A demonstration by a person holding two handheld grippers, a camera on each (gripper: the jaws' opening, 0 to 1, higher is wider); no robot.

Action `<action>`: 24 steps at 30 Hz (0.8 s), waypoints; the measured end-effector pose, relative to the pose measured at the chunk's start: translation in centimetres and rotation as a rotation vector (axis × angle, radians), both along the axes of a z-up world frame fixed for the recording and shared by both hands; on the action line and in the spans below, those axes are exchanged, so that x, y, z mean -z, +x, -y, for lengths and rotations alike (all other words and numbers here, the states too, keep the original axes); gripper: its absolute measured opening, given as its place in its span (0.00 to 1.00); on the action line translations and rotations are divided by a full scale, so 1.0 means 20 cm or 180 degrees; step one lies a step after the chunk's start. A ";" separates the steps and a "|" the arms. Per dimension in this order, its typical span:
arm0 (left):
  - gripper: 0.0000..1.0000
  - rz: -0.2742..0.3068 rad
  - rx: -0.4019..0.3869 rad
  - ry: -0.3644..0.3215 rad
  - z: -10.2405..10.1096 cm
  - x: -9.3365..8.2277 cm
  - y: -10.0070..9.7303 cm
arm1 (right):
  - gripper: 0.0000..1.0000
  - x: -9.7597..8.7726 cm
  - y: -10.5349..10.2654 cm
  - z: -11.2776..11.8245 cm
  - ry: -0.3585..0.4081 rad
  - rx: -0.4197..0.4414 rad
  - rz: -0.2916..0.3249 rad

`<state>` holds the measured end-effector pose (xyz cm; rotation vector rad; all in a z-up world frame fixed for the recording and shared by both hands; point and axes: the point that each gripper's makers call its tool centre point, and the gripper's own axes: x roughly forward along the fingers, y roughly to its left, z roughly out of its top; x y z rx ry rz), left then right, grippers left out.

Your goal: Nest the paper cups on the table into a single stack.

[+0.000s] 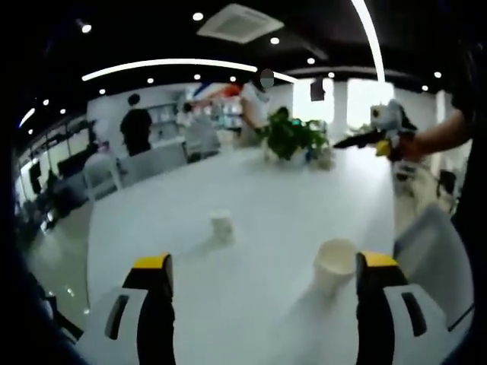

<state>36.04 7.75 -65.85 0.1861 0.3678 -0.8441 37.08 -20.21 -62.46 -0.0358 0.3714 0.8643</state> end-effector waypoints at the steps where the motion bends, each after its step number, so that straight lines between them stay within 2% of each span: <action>1: 1.00 0.0008 0.0002 -0.0003 0.00 0.00 0.00 | 0.98 0.00 0.00 0.00 -0.0011 -0.0004 -0.0006; 8: 1.00 -0.0011 0.0033 -0.0006 0.02 0.03 -0.01 | 0.98 -0.01 0.08 -0.03 -0.0149 -0.0132 -0.0021; 12: 1.00 -0.0024 0.0013 -0.0027 0.02 0.04 0.00 | 0.96 -0.03 0.20 -0.07 -0.0281 -0.0209 -0.0024; 17: 1.00 -0.0047 0.0024 -0.0012 0.03 0.07 0.01 | 0.96 -0.03 0.35 -0.17 -0.0589 -0.0485 0.0010; 21: 1.00 -0.0080 -0.0011 -0.0031 0.02 0.09 0.03 | 0.95 0.01 0.47 -0.28 -0.0774 -0.0688 0.0010; 24: 1.00 -0.0069 0.0004 -0.0007 0.02 0.10 0.04 | 0.91 0.06 0.56 -0.35 -0.0851 -0.0769 -0.0078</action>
